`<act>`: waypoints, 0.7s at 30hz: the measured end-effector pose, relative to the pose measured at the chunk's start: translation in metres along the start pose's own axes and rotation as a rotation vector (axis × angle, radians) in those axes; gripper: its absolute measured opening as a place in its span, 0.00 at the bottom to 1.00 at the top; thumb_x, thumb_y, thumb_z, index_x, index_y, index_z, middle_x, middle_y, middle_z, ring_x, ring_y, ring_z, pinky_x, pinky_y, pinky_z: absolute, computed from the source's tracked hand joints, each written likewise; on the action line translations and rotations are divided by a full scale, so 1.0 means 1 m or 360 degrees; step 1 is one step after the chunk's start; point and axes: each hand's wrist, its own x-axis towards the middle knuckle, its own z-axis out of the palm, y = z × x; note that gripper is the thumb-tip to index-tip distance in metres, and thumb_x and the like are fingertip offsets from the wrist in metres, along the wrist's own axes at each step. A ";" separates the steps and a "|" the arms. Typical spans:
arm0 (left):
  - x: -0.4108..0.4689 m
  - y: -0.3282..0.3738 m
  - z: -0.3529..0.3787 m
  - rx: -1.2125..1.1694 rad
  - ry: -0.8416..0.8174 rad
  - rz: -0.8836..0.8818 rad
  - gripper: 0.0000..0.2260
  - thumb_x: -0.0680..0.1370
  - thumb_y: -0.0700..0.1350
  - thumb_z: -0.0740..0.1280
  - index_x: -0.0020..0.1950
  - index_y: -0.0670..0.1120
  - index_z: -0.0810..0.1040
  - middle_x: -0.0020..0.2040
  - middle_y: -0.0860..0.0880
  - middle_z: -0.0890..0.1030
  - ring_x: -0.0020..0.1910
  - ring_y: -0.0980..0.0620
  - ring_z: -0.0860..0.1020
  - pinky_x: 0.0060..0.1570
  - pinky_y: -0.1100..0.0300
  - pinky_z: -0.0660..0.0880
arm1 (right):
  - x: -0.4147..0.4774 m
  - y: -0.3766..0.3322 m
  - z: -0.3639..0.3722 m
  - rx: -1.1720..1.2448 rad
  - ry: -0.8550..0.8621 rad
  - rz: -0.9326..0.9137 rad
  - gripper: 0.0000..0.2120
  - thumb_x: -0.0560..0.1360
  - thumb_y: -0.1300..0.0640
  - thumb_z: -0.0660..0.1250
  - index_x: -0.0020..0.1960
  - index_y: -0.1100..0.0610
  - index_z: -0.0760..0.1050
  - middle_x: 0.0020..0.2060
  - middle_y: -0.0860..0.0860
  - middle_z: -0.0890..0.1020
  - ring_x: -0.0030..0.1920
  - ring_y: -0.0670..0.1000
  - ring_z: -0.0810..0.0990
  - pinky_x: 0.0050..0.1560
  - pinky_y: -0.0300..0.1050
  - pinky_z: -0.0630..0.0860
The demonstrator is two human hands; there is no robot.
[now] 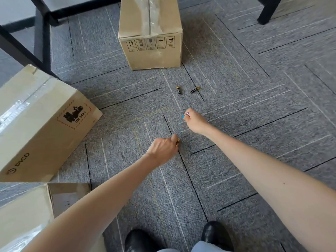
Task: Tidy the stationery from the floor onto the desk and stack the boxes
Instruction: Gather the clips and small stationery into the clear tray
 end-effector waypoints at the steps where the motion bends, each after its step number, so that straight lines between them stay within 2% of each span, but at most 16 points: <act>1: 0.008 -0.004 -0.007 -0.0116 0.0017 -0.0080 0.14 0.85 0.50 0.47 0.61 0.42 0.65 0.38 0.49 0.74 0.27 0.55 0.67 0.29 0.61 0.72 | 0.005 0.000 -0.005 -0.0008 0.0023 0.0006 0.12 0.83 0.56 0.52 0.60 0.62 0.67 0.37 0.51 0.71 0.32 0.48 0.67 0.30 0.43 0.63; 6: 0.046 -0.020 -0.033 -0.0702 0.0085 -0.0374 0.10 0.84 0.47 0.51 0.56 0.42 0.67 0.35 0.51 0.72 0.27 0.55 0.69 0.26 0.63 0.68 | 0.031 0.000 -0.026 -0.0120 0.0174 0.0013 0.11 0.82 0.55 0.57 0.58 0.62 0.69 0.44 0.54 0.74 0.40 0.54 0.73 0.37 0.46 0.66; 9: 0.066 -0.032 -0.043 -0.1026 0.0124 -0.0518 0.10 0.84 0.44 0.54 0.55 0.39 0.70 0.40 0.45 0.79 0.29 0.52 0.73 0.28 0.61 0.72 | 0.044 0.002 -0.036 -0.0273 0.0261 0.0000 0.11 0.81 0.53 0.59 0.56 0.60 0.70 0.42 0.53 0.76 0.32 0.49 0.70 0.29 0.44 0.63; 11: 0.077 -0.039 -0.046 -0.1248 0.0170 -0.0607 0.11 0.84 0.43 0.55 0.57 0.38 0.72 0.46 0.41 0.82 0.28 0.55 0.73 0.26 0.64 0.70 | 0.053 0.004 -0.041 -0.0429 0.0344 -0.0041 0.11 0.80 0.51 0.62 0.55 0.58 0.72 0.41 0.51 0.77 0.33 0.49 0.72 0.32 0.42 0.67; 13: 0.086 -0.044 -0.049 -0.1447 0.0221 -0.0679 0.11 0.84 0.42 0.55 0.59 0.38 0.73 0.47 0.40 0.83 0.22 0.60 0.69 0.20 0.68 0.64 | 0.063 0.006 -0.044 -0.0581 0.0427 -0.0102 0.11 0.78 0.52 0.65 0.56 0.58 0.73 0.41 0.52 0.79 0.36 0.51 0.75 0.37 0.44 0.72; 16: 0.095 -0.050 -0.048 -0.1611 0.0265 -0.0746 0.11 0.83 0.41 0.56 0.61 0.40 0.73 0.44 0.43 0.83 0.18 0.61 0.65 0.17 0.69 0.61 | 0.077 0.008 -0.044 -0.0754 0.0481 -0.0134 0.13 0.79 0.61 0.63 0.63 0.63 0.69 0.36 0.53 0.77 0.30 0.51 0.74 0.32 0.44 0.74; 19: 0.101 -0.057 -0.043 -0.1732 0.0294 -0.0793 0.10 0.83 0.42 0.56 0.61 0.41 0.74 0.40 0.47 0.82 0.23 0.59 0.67 0.20 0.68 0.63 | 0.087 0.008 -0.044 -0.0868 0.0475 -0.0034 0.21 0.77 0.71 0.59 0.69 0.64 0.62 0.30 0.53 0.72 0.25 0.49 0.68 0.26 0.42 0.68; 21: 0.104 -0.059 -0.041 -0.1771 0.0291 -0.0802 0.10 0.83 0.42 0.56 0.60 0.41 0.74 0.38 0.49 0.81 0.27 0.57 0.70 0.22 0.67 0.65 | 0.095 0.011 -0.043 -0.0947 0.0454 -0.0020 0.27 0.75 0.74 0.59 0.72 0.64 0.59 0.29 0.52 0.71 0.25 0.48 0.68 0.29 0.42 0.71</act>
